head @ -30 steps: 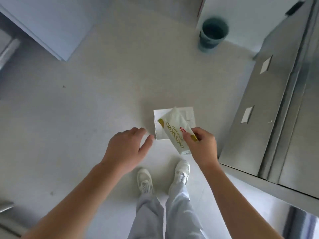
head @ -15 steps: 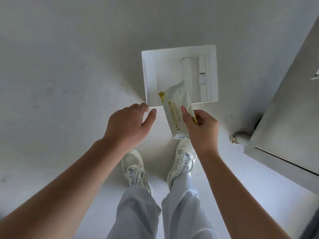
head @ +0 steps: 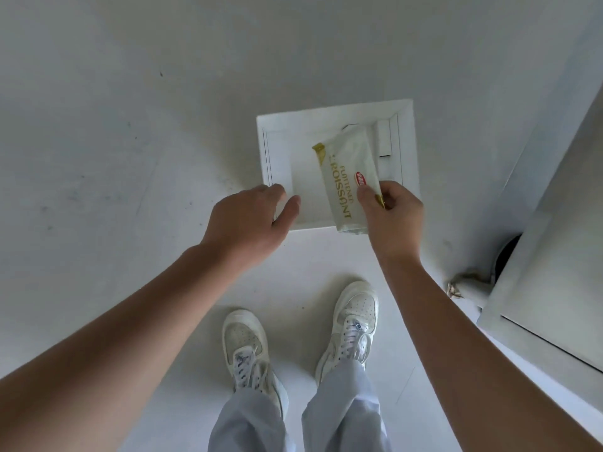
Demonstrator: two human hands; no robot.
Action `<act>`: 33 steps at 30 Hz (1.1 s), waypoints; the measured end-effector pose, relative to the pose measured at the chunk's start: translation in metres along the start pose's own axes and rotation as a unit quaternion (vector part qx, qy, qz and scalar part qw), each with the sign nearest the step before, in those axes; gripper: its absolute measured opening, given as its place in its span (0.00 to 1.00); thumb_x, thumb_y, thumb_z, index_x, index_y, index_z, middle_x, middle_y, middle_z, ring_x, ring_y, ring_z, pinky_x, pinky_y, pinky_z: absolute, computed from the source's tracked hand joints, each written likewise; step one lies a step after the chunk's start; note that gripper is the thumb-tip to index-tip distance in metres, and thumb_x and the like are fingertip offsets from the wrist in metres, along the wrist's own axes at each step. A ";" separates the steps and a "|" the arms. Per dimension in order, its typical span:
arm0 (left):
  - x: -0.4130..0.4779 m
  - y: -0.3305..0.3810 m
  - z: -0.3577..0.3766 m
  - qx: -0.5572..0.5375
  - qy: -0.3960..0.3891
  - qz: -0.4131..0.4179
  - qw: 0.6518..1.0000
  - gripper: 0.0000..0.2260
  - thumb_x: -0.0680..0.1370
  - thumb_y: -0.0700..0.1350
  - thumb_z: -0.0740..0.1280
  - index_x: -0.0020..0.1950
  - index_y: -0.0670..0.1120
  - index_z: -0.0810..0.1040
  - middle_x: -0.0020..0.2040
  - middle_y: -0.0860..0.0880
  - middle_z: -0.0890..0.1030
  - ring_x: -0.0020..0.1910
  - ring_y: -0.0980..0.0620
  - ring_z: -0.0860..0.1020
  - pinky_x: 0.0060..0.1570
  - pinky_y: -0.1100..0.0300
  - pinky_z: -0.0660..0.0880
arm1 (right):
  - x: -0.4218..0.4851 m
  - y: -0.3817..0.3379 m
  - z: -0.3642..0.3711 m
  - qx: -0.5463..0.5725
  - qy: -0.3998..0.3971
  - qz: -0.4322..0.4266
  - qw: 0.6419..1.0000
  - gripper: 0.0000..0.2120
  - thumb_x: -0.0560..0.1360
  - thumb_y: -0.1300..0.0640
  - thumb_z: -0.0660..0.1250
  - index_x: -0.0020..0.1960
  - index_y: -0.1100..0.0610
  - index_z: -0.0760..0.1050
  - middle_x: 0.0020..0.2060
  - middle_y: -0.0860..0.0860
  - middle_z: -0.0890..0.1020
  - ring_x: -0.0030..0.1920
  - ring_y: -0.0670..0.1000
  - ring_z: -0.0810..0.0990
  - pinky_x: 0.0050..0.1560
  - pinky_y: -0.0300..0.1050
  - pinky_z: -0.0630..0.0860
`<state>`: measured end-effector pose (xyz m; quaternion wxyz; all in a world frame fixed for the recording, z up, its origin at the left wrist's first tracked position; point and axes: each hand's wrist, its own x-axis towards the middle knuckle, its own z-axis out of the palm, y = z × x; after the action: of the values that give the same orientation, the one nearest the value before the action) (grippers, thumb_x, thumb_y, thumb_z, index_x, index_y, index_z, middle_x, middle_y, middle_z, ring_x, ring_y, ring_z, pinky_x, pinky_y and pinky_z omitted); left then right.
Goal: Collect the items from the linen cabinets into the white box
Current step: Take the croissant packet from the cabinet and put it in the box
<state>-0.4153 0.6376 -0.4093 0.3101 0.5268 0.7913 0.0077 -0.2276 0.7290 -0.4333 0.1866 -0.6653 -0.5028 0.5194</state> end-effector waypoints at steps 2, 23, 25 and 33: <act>0.011 0.001 0.002 0.010 -0.005 0.004 1.000 0.23 0.80 0.62 0.47 0.56 0.51 0.76 0.51 0.52 0.81 0.47 0.48 0.80 0.44 0.54 0.74 | 0.021 0.002 -0.002 -0.009 0.014 -0.009 1.000 0.10 0.77 0.55 0.71 0.37 0.51 0.78 0.34 0.46 0.83 0.37 0.46 0.81 0.36 0.39 0.78; 0.043 0.033 0.028 0.031 0.003 0.010 0.999 0.23 0.79 0.62 0.47 0.54 0.49 0.76 0.49 0.51 0.81 0.44 0.46 0.80 0.44 0.51 0.76 | 0.088 0.068 -0.015 -0.167 0.051 0.050 0.983 0.10 0.76 0.63 0.65 0.54 0.55 0.80 0.44 0.46 0.83 0.47 0.48 0.81 0.47 0.41 0.75; 0.043 0.037 0.027 0.031 0.001 0.011 0.999 0.24 0.79 0.62 0.47 0.54 0.49 0.76 0.50 0.51 0.81 0.45 0.46 0.80 0.44 0.52 0.76 | 0.087 0.067 -0.017 -0.158 0.038 0.047 0.986 0.10 0.75 0.62 0.65 0.55 0.55 0.80 0.46 0.46 0.84 0.47 0.46 0.81 0.44 0.36 0.73; 0.038 0.054 -0.008 0.050 0.018 0.019 0.998 0.23 0.80 0.61 0.48 0.58 0.50 0.76 0.53 0.51 0.82 0.47 0.46 0.80 0.44 0.53 0.75 | 0.061 0.027 -0.039 -0.128 -0.041 -0.018 0.991 0.16 0.78 0.54 0.68 0.65 0.55 0.79 0.59 0.47 0.84 0.59 0.46 0.81 0.64 0.49 0.76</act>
<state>-0.3837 0.6962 -0.4029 0.2687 0.5565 0.7860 -0.0161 -0.1831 0.7805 -0.4697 0.0886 -0.6528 -0.5846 0.4735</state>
